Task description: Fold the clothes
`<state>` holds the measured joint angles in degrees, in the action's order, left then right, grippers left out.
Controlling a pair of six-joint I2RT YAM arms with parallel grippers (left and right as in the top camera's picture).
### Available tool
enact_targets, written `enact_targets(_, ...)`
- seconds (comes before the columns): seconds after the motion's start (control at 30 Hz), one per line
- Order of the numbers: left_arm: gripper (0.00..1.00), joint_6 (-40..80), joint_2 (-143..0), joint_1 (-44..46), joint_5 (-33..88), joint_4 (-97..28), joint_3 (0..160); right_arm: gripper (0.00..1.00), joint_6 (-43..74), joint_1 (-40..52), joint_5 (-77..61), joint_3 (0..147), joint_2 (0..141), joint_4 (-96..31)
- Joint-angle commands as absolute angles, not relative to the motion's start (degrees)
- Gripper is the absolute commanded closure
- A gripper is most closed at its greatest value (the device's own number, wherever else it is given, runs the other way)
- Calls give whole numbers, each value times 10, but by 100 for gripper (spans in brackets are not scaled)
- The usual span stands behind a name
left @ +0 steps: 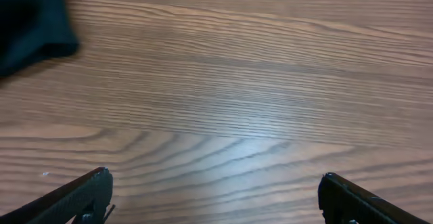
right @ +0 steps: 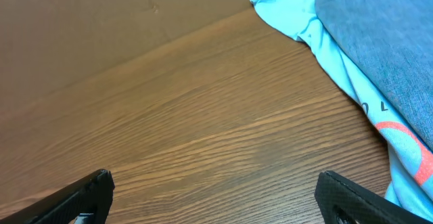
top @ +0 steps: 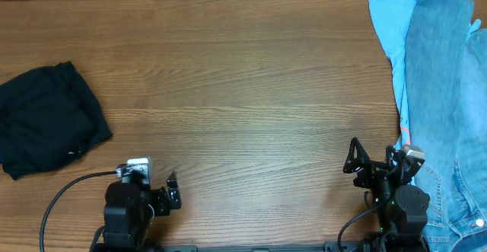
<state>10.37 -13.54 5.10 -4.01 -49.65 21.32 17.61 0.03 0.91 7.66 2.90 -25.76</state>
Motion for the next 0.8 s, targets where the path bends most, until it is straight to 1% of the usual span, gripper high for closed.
enact_targets(0.0,0,103,-135,48,-113,-497,224,0,178,2,19,76,28,-269)
enact_targets(0.27,0,103,-135,48,-107,-478,224,0,178,2,19,76,28,-269)
enact_targets(0.3,0,130,-135,48,-52,-450,224,0,179,2,8,77,28,-271)
enact_targets(0.4,0,129,-135,48,-19,-446,224,0,181,2,-27,77,28,-252)
enact_targets(0.5,0,126,-135,48,71,-412,225,0,180,1,-31,100,29,-249)
enact_targets(0.57,0,129,-136,48,76,-413,236,0,180,1,-27,126,39,-249)
enact_targets(0.67,0,129,-161,48,76,-418,279,0,180,1,-15,183,89,-264)
enact_targets(0.77,0,109,-255,48,74,-465,371,0,178,1,1,279,198,-306)
